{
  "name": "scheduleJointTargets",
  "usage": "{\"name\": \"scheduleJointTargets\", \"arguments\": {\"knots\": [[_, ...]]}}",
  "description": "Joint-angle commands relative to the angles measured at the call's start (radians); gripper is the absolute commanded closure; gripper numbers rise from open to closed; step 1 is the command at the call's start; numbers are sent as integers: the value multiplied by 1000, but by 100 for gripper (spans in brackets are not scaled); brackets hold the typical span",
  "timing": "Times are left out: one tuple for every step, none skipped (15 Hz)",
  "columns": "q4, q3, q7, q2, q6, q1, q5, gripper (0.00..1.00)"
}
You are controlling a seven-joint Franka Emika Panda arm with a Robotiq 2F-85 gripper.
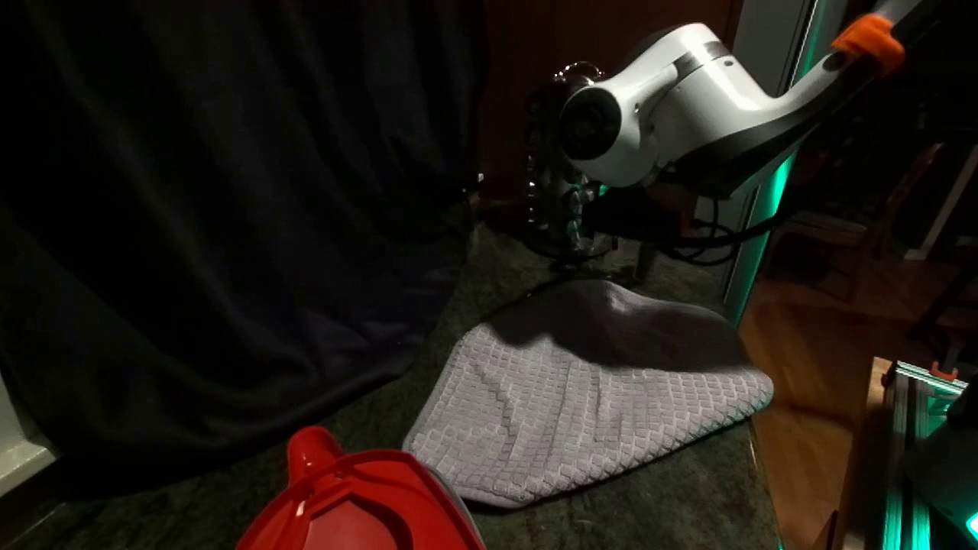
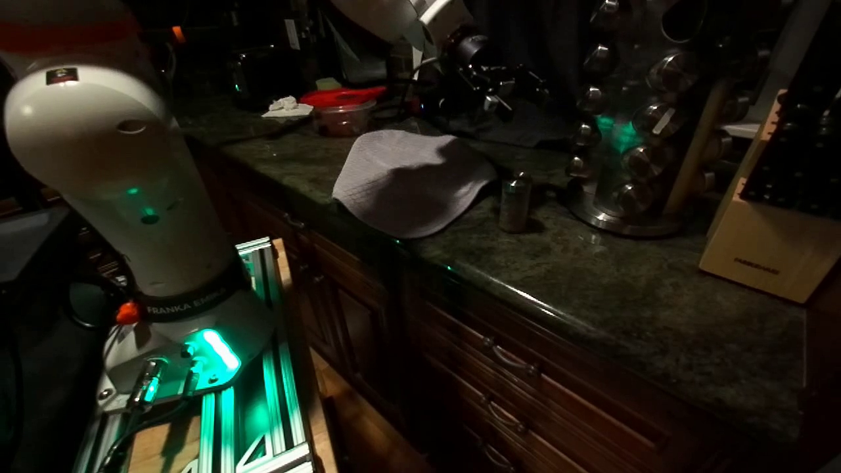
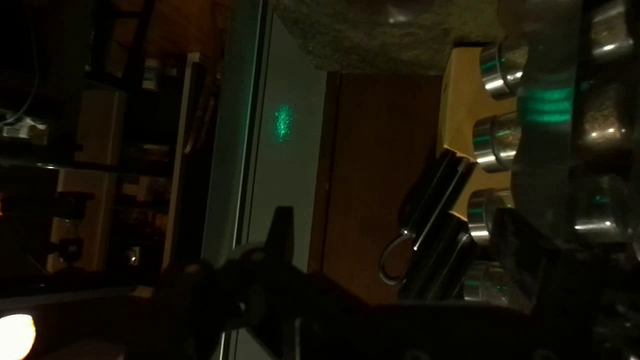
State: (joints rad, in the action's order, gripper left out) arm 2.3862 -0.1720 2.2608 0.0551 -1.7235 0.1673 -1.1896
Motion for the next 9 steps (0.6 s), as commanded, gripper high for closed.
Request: {"name": "scheduleJointTargets", "arguments": {"knots": [[91,32,-200,188,-148,-11,25,0],[102,47,-255,226,-196,-14,21,0],[109,65,-312,257,-238,-17,24,0],[116,84,-370,287,-282,-20,35,0],[123,109,-431,314,-338,-24,52,0],[129,129,-491,338,-378,-28,76,0],[128,146,-552,352,-399,-34,107,0],[133,159,-609,365,-418,-40,135,0],[130,170,-666,368,-432,-46,167,0]]}}
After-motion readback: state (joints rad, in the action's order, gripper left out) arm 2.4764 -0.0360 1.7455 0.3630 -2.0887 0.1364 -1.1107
